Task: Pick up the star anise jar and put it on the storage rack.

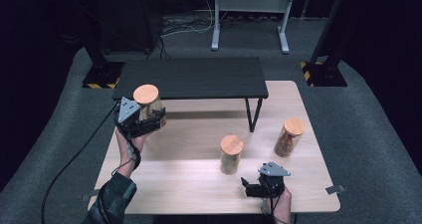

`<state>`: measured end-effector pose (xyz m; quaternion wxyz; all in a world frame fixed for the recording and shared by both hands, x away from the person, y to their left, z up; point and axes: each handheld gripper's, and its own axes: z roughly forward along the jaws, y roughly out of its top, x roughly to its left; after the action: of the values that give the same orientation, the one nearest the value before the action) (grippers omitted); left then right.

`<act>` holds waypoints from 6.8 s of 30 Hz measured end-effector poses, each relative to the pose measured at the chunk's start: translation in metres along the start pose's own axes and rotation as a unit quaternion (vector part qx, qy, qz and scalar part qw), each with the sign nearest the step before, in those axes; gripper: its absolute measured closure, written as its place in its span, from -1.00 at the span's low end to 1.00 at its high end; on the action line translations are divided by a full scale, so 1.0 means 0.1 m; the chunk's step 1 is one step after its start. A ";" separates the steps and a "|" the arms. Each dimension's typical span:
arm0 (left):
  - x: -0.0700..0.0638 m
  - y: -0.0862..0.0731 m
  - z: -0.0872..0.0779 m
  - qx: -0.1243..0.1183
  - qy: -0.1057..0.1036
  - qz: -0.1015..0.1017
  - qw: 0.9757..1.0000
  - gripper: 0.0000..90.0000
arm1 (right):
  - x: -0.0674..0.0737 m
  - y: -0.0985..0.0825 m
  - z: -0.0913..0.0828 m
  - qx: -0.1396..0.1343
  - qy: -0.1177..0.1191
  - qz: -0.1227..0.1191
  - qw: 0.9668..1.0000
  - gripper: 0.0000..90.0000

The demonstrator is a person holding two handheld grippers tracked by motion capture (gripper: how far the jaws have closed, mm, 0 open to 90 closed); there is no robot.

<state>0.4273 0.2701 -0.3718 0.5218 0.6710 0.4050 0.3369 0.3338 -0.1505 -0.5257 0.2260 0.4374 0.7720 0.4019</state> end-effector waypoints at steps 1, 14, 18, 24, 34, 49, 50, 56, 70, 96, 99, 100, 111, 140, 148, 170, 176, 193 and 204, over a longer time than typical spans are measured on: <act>0.00 0.01 0.00 0.000 0.000 0.000 1.000 -0.44 | 0.00 0.00 0.00 0.000 0.000 0.000 1.000 -0.97; 0.01 0.09 0.00 -0.001 -0.001 0.002 1.000 -0.44 | 0.00 0.00 0.00 0.002 0.001 0.000 1.000 -0.97; 0.01 0.12 -0.01 -0.004 -0.002 0.002 1.000 -0.44 | 0.00 0.00 0.00 0.002 0.002 0.000 1.000 -0.97; 0.02 0.17 -0.02 -0.005 -0.002 0.005 1.000 -0.44 | 0.00 0.00 0.00 0.002 0.001 0.000 1.000 -0.97; 0.03 0.25 -0.05 -0.009 0.000 0.008 1.000 -0.44 | 0.00 0.00 0.00 0.002 0.002 0.000 1.000 -0.97; 0.05 0.39 -0.10 -0.017 0.002 0.013 1.000 -0.44 | 0.00 0.00 0.01 0.004 0.003 0.001 1.000 -0.97; 0.05 0.39 -0.11 -0.017 0.001 0.012 1.000 -0.44 | 0.00 0.00 0.01 0.004 0.003 0.001 1.000 -0.97; 0.05 0.43 -0.10 -0.018 0.001 0.012 1.000 -0.44 | 0.00 0.00 0.01 0.004 0.003 0.001 1.000 -0.97; 0.07 0.55 -0.15 -0.025 0.002 0.012 1.000 -0.44 | 0.00 0.01 0.01 0.006 0.004 0.000 1.000 -0.97; 0.09 0.77 -0.12 -0.033 0.011 0.014 0.999 -0.44 | 0.00 0.01 0.01 0.006 0.005 -0.001 1.000 -0.97; 0.10 0.79 -0.11 -0.032 0.013 0.014 0.999 -0.44 | 0.00 0.01 0.01 0.007 0.005 0.000 1.000 -0.97; 0.11 0.81 -0.10 -0.033 0.015 0.014 0.999 -0.44 | 0.00 0.01 0.01 0.007 0.005 -0.001 1.000 -0.97; 0.19 0.88 0.00 -0.027 0.028 0.007 0.999 -0.44 | -0.01 0.00 0.01 0.006 0.006 0.000 1.000 -0.97; 0.35 0.88 0.29 0.006 0.043 -0.003 0.999 -0.44 | 0.00 0.00 0.01 0.004 0.006 -0.001 1.000 -0.97; 0.40 0.87 0.33 0.006 0.039 -0.020 0.999 -0.44 | 0.00 0.00 0.01 0.003 0.006 0.000 1.000 -0.97; 0.48 0.91 0.46 0.017 0.027 -0.026 0.999 -0.44 | 0.00 0.00 0.01 0.004 0.005 -0.002 1.000 -0.97; 0.51 0.93 0.48 0.021 0.021 -0.024 0.999 -0.44 | 0.00 0.00 0.01 0.004 0.004 -0.002 1.000 -0.97; 0.51 0.94 0.50 0.026 0.027 -0.024 0.999 -0.45 | 0.00 0.00 0.01 0.005 0.004 -0.003 1.000 -0.97; 0.49 0.95 0.50 0.026 0.033 -0.025 0.999 -0.45 | 0.00 0.00 0.01 0.006 0.004 -0.002 1.000 -0.97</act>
<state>0.5114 0.2807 -0.2896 0.4988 0.6628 0.4469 0.3350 0.3348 -0.1498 -0.5260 0.2210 0.4355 0.7764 0.3984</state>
